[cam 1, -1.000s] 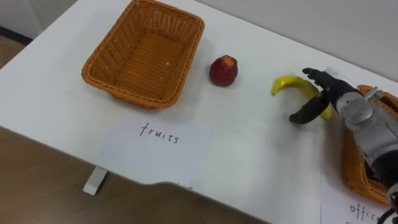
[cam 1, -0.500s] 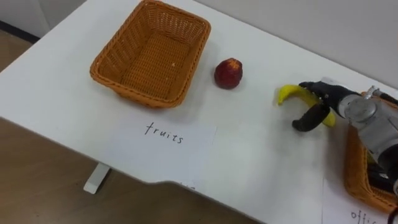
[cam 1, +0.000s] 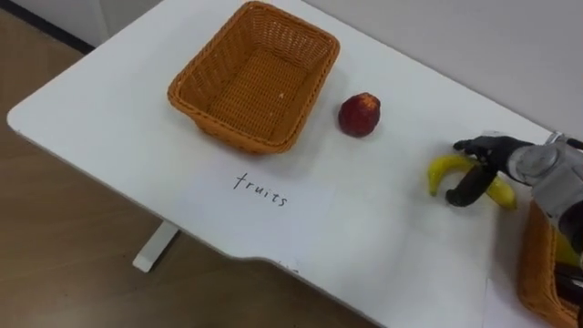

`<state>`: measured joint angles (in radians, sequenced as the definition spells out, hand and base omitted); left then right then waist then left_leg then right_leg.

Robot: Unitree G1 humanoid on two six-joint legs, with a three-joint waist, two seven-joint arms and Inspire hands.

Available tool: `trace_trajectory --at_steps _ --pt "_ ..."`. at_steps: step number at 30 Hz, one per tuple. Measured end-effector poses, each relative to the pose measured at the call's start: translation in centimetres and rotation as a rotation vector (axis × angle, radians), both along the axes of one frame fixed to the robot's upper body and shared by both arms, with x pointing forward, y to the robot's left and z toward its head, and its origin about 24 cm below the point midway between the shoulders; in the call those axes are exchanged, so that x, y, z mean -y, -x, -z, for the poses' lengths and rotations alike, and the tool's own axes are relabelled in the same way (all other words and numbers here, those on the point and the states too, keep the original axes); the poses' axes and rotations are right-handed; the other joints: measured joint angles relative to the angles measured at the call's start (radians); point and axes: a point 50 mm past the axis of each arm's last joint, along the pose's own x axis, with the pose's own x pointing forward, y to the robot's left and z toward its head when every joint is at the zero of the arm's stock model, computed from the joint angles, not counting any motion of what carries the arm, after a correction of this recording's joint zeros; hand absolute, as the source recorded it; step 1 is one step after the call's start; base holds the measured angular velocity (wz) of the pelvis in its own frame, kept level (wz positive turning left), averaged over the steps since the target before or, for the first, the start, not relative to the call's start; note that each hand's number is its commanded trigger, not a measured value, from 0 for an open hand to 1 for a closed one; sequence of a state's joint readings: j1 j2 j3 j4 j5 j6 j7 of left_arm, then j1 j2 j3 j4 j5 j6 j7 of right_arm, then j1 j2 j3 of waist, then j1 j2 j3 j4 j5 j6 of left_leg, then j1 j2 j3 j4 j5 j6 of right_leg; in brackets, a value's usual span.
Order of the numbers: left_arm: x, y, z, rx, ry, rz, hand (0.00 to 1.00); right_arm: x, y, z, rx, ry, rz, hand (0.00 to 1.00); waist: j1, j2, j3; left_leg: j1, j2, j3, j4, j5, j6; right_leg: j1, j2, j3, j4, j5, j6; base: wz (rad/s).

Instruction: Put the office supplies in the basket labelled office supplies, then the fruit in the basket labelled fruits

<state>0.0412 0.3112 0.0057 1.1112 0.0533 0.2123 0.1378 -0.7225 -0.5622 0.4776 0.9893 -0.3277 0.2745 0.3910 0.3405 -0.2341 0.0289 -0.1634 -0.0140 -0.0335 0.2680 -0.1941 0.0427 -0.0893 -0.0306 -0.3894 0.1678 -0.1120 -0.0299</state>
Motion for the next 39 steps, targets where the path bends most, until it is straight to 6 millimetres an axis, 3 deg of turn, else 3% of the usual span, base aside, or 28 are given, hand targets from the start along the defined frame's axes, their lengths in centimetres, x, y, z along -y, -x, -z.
trace_trajectory --at_steps 11,19,27,34,39 --pt "-0.5 0.1 -0.2 -0.002 -0.018 -0.003 0.00 0.6 -0.3 -1.1 0.049 0.080 -0.010 1.00 0.008 0.000 -0.0002 0.000 0.000 -0.001 -0.009 0.001 -0.001 0.002 0.004 -0.003 -0.017 0.000 0.000 0.00" --pt "-0.5 -0.1 -0.2 0.015 -0.018 0.002 0.00 -0.3 -0.6 -1.4 0.061 0.062 -0.047 1.00 -0.010 -0.002 -0.0011 0.005 0.001 -0.001 -0.015 0.001 -0.001 0.002 0.006 0.003 -0.018 0.000 0.000 0.00" --pt "-0.5 0.0 -0.2 0.033 -0.016 0.008 0.00 -2.0 -0.6 -1.6 0.055 0.017 -0.141 1.00 -0.035 -0.005 -0.0038 0.014 0.002 0.002 -0.018 0.001 -0.001 0.007 0.006 0.005 -0.017 0.000 0.000 0.00" --pt "-0.5 0.2 -0.2 0.038 0.002 0.014 0.00 -3.5 0.0 -1.0 0.037 -0.026 -0.218 1.00 -0.035 -0.013 -0.0093 0.034 0.002 0.012 -0.022 0.002 -0.001 0.021 0.005 0.018 -0.016 0.000 0.000 -0.03" --pt "-0.5 1.1 0.0 0.024 0.004 0.003 0.00 -5.5 0.0 -1.8 0.089 -0.047 -0.314 1.00 -0.040 -0.021 -0.0129 0.045 0.003 0.028 -0.031 0.003 0.001 0.024 0.005 0.033 -0.015 0.000 0.000 -0.09"
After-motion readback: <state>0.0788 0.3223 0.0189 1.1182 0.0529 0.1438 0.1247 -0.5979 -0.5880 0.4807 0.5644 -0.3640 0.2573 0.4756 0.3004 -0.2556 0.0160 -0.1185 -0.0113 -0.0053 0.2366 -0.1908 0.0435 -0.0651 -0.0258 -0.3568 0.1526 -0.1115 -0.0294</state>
